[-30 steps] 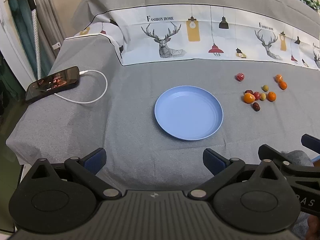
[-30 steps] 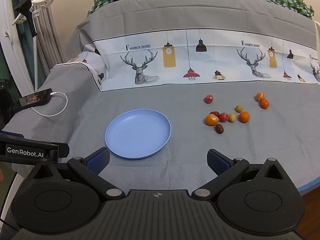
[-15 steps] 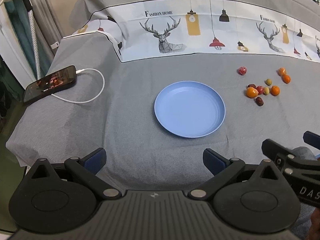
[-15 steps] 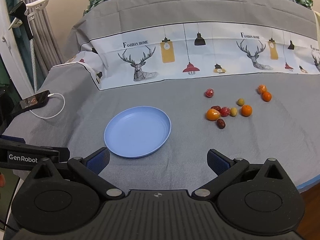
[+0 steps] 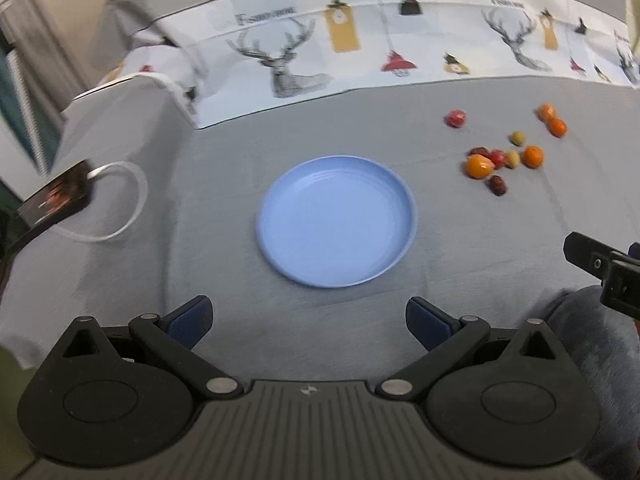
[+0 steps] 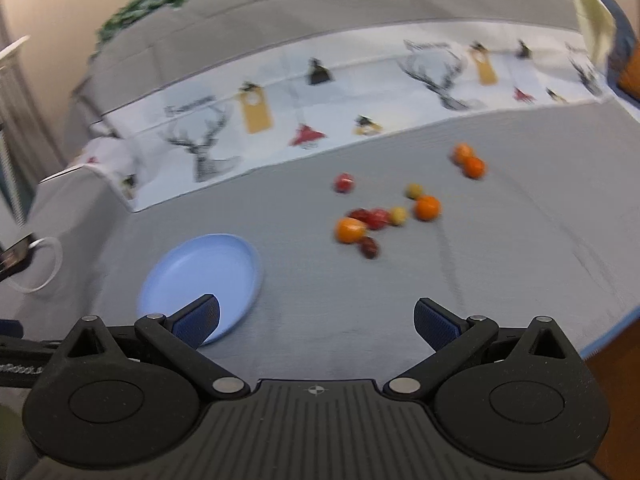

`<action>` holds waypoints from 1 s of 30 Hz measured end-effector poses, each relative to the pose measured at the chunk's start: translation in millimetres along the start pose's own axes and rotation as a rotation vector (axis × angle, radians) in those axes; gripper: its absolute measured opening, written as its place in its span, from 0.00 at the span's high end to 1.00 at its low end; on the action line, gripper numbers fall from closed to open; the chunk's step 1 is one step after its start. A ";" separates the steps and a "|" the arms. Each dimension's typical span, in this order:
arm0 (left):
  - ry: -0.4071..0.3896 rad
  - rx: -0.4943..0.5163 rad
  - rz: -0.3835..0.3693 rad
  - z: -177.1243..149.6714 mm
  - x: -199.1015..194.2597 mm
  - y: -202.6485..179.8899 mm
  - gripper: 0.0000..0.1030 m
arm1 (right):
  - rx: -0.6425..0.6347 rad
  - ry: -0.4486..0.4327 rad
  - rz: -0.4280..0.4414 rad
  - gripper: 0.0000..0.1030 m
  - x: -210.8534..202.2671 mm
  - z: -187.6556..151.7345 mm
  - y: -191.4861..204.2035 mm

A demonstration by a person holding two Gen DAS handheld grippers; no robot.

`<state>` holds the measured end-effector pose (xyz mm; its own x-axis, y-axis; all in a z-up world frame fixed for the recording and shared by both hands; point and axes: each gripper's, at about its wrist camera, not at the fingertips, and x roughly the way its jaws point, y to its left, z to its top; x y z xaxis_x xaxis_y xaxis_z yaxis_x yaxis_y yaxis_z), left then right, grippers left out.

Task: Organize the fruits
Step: 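Grasp a mandarin with the right gripper while the left gripper grasps another mandarin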

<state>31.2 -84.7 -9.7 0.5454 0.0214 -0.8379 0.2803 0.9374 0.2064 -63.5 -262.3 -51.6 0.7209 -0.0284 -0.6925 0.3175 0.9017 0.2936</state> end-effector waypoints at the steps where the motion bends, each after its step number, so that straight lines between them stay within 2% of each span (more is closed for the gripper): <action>1: 0.002 0.012 -0.012 6.8 4.9 -8.7 0.00 | 0.018 0.007 -0.016 0.00 4.2 1.2 -9.2; 5: -0.002 0.064 -0.060 33.5 27.8 -43.1 0.00 | 0.060 0.024 -0.084 0.00 21.6 4.7 -41.4; 10: -0.010 0.134 -0.132 78.4 87.1 -91.9 0.00 | 0.023 0.028 -0.183 0.00 61.3 18.5 -75.5; 14: 0.076 0.120 -0.204 118.0 149.9 -125.0 0.00 | -0.010 0.070 -0.234 0.00 115.5 34.5 -100.5; 18: 0.147 0.102 -0.253 147.8 200.2 -152.0 0.00 | -0.024 0.118 -0.235 0.01 167.8 45.6 -114.0; 23: 0.217 0.129 -0.308 166.5 241.0 -178.5 0.01 | -0.075 0.166 -0.210 0.01 227.4 61.8 -121.1; 26: 0.228 0.163 -0.311 173.3 255.7 -190.3 0.02 | -0.131 0.175 -0.244 0.02 256.6 67.4 -122.6; 27: 0.218 0.147 -0.322 176.2 259.0 -190.5 0.08 | -0.134 0.175 -0.245 0.02 263.9 70.2 -123.7; 28: 0.221 0.126 -0.344 178.5 261.9 -189.3 0.27 | -0.140 0.159 -0.232 0.02 269.2 72.6 -124.2; 29: 0.232 0.103 -0.386 180.1 265.2 -187.3 0.39 | -0.150 0.141 -0.221 0.08 273.0 74.8 -123.9; 30: 0.250 0.076 -0.428 180.8 266.9 -184.9 0.57 | -0.167 0.118 -0.208 0.25 275.2 76.4 -123.6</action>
<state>267.8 -315.1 -180.1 0.1655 -0.2683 -0.9490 0.4996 0.8525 -0.1539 142.7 -414.5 -228.0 0.5711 -0.1782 -0.8013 0.3377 0.9407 0.0314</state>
